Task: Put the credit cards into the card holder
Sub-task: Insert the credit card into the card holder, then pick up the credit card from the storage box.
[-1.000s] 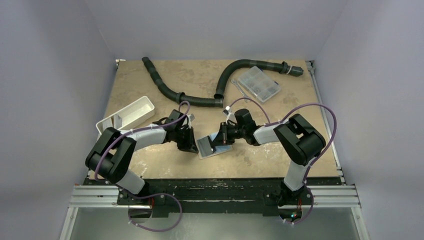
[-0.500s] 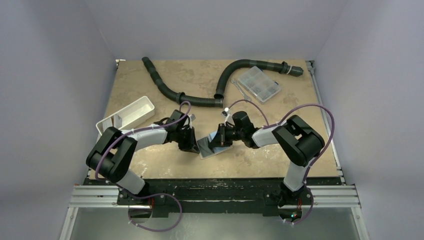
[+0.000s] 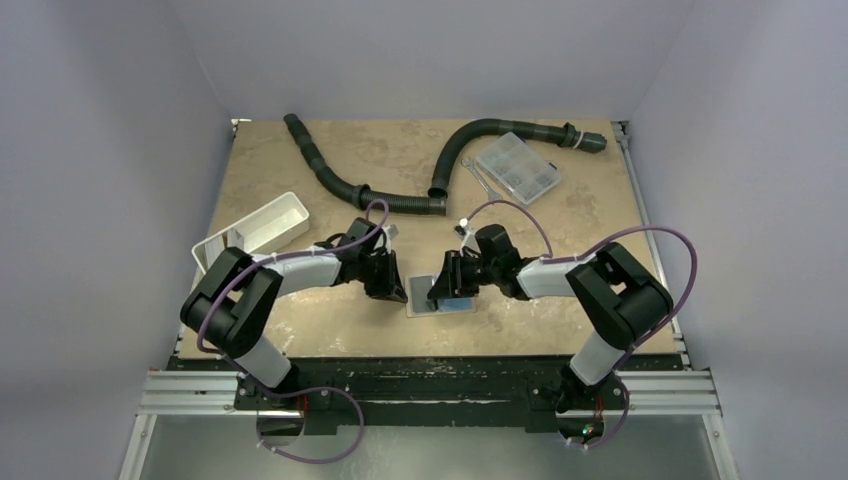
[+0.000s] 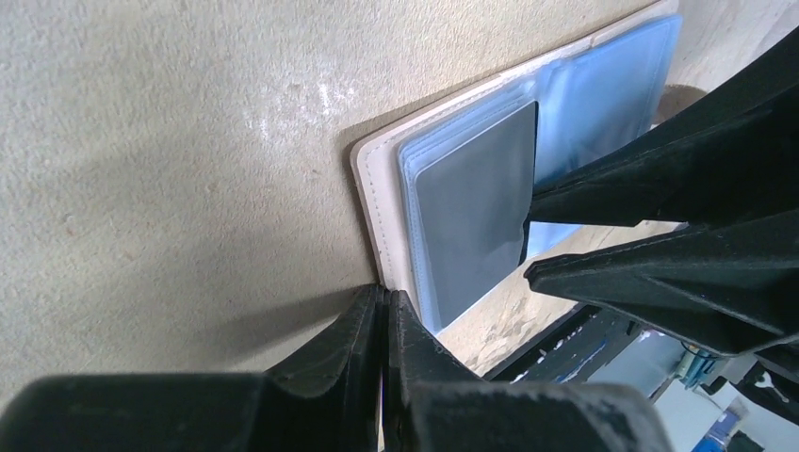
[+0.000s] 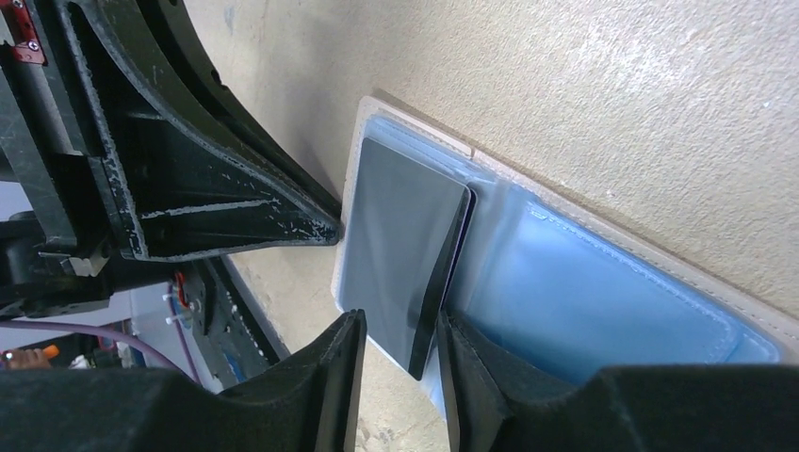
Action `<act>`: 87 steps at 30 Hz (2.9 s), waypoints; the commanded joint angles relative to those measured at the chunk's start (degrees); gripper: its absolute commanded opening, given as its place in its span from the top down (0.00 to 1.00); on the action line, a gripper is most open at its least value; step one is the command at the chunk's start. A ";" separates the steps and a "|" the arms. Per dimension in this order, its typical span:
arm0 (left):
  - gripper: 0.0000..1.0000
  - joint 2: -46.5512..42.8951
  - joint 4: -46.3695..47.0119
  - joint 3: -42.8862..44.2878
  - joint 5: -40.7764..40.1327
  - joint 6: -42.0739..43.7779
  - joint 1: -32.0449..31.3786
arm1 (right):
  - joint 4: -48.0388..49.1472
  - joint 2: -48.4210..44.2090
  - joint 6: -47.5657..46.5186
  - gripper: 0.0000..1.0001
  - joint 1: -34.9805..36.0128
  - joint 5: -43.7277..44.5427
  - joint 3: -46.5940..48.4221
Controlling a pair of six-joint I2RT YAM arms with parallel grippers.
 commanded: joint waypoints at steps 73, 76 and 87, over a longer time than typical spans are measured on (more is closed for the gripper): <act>0.67 14.01 -37.91 40.65 -59.10 27.19 46.25 | -15.75 -17.87 -15.74 0.30 10.64 16.16 2.94; 0.70 13.68 -38.09 40.92 -59.56 27.14 46.15 | -15.75 -17.94 -15.74 0.30 10.74 16.21 2.93; 0.78 13.13 -39.10 42.39 -59.47 27.22 46.16 | -15.72 -17.87 -15.74 0.30 11.00 16.34 3.05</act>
